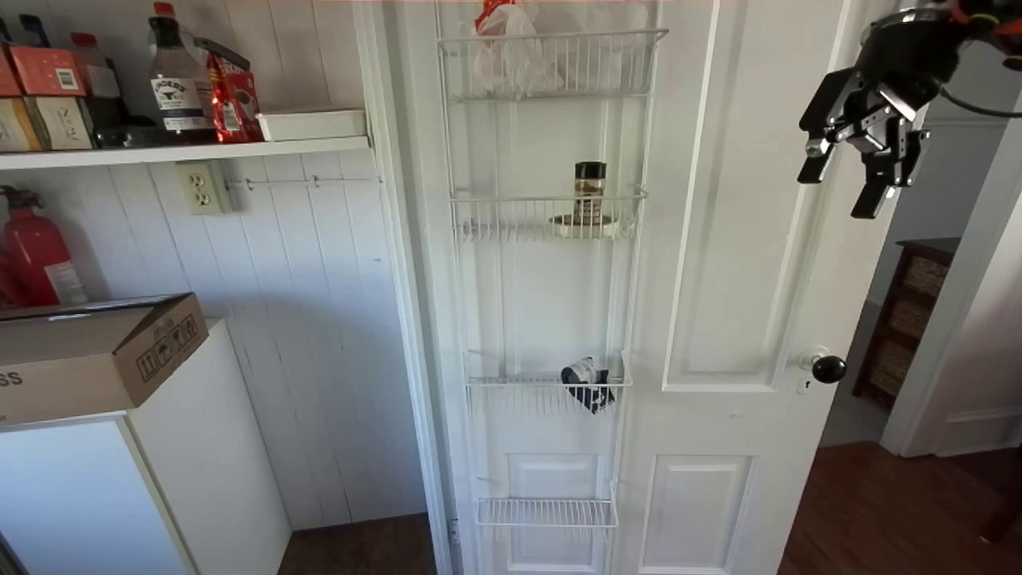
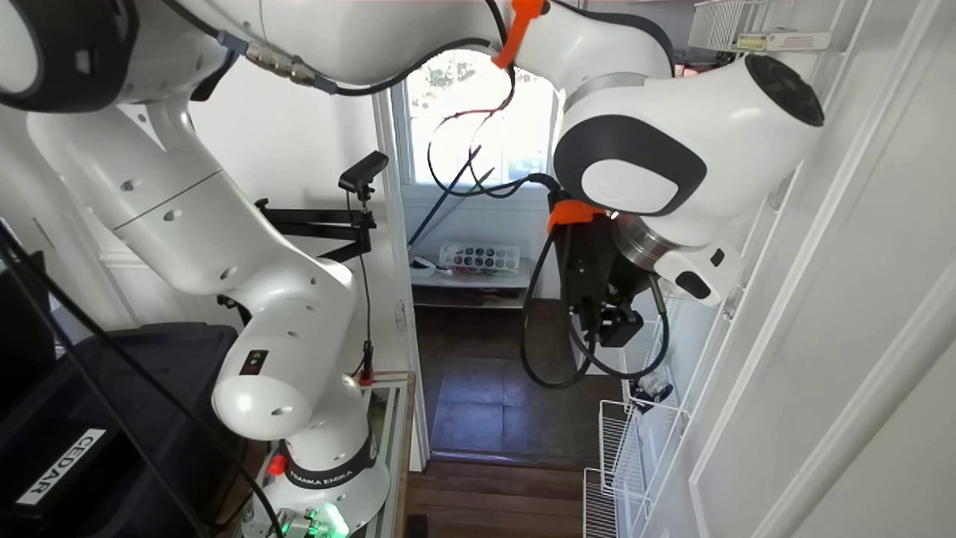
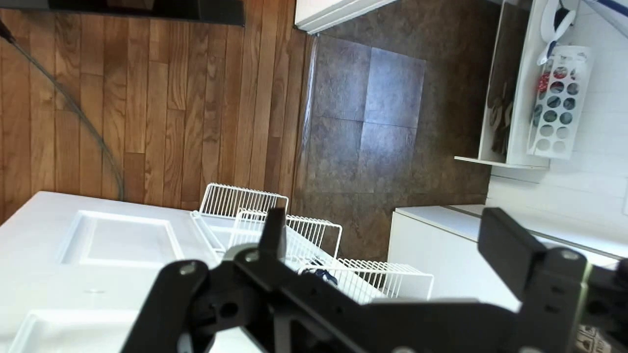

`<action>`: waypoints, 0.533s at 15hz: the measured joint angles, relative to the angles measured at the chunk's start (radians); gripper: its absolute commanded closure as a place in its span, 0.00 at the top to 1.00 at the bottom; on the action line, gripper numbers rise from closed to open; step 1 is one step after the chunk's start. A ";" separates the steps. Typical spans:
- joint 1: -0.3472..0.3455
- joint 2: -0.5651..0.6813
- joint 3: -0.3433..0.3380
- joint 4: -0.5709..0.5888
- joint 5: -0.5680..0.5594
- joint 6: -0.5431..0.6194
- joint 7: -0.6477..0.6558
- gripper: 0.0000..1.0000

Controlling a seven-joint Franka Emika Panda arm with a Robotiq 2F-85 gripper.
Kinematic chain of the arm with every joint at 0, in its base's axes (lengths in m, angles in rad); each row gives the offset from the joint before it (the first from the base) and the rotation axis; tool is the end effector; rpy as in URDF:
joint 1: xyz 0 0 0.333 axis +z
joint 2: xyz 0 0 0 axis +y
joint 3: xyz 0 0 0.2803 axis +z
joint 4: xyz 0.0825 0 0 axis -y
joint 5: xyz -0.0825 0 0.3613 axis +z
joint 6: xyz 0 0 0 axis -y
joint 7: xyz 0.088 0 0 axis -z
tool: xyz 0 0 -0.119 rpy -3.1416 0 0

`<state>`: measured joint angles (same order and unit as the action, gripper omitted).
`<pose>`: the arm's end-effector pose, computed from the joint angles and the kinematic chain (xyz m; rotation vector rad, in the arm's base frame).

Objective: Move the spice bottle to the lower shelf

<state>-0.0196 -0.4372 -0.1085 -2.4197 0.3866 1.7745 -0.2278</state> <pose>0.3860 -0.0125 0.4257 -2.6911 0.0072 0.1864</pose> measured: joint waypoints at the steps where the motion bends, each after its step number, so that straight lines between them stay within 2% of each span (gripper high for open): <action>1: 0.000 0.001 0.000 0.000 -0.001 0.000 0.000 1.00; 6: 0.000 0.009 0.000 0.000 -0.001 0.000 0.000 1.00; 8: 0.000 0.019 -0.005 -0.001 0.041 -0.001 0.015 1.00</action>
<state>-0.0200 -0.4181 -0.1135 -2.4204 0.4275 1.7738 -0.2131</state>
